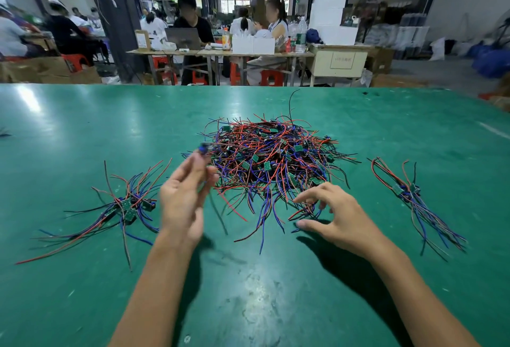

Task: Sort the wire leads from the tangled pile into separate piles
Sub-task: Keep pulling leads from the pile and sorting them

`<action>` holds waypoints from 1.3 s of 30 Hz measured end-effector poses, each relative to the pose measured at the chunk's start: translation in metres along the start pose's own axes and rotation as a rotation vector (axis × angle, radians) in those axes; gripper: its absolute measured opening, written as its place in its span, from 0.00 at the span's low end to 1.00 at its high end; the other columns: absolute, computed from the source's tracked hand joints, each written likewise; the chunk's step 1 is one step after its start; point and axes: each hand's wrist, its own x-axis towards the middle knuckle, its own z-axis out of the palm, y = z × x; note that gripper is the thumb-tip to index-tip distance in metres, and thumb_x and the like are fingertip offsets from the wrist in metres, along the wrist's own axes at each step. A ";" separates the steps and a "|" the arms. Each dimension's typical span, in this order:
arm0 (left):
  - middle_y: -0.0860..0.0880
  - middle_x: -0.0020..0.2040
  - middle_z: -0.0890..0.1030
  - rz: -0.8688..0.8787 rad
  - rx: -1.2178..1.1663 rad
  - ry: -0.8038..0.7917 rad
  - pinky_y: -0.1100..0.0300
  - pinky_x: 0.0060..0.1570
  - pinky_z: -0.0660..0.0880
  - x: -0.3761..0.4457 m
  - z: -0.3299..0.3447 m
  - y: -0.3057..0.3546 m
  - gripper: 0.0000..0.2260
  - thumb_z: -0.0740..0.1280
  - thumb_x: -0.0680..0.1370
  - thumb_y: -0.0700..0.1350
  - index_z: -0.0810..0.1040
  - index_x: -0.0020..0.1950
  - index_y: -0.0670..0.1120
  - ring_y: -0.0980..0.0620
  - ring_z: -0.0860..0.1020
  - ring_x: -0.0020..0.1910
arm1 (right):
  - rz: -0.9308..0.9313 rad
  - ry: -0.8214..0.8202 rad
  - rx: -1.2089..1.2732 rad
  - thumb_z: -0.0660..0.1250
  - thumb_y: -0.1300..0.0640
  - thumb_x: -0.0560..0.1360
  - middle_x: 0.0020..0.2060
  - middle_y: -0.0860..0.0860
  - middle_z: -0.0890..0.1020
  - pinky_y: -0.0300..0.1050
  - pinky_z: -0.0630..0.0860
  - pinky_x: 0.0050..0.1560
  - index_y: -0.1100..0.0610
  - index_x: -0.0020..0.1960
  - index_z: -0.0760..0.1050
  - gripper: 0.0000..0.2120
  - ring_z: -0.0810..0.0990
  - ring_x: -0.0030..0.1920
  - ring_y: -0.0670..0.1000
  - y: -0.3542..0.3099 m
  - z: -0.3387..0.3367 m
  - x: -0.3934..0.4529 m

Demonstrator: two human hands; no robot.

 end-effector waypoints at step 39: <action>0.51 0.52 0.85 -0.097 -0.069 -0.211 0.62 0.47 0.81 0.000 -0.014 0.008 0.14 0.66 0.78 0.47 0.79 0.63 0.52 0.56 0.82 0.43 | 0.022 0.475 0.516 0.66 0.58 0.81 0.44 0.41 0.79 0.35 0.70 0.45 0.46 0.49 0.77 0.07 0.74 0.42 0.42 -0.020 0.006 0.008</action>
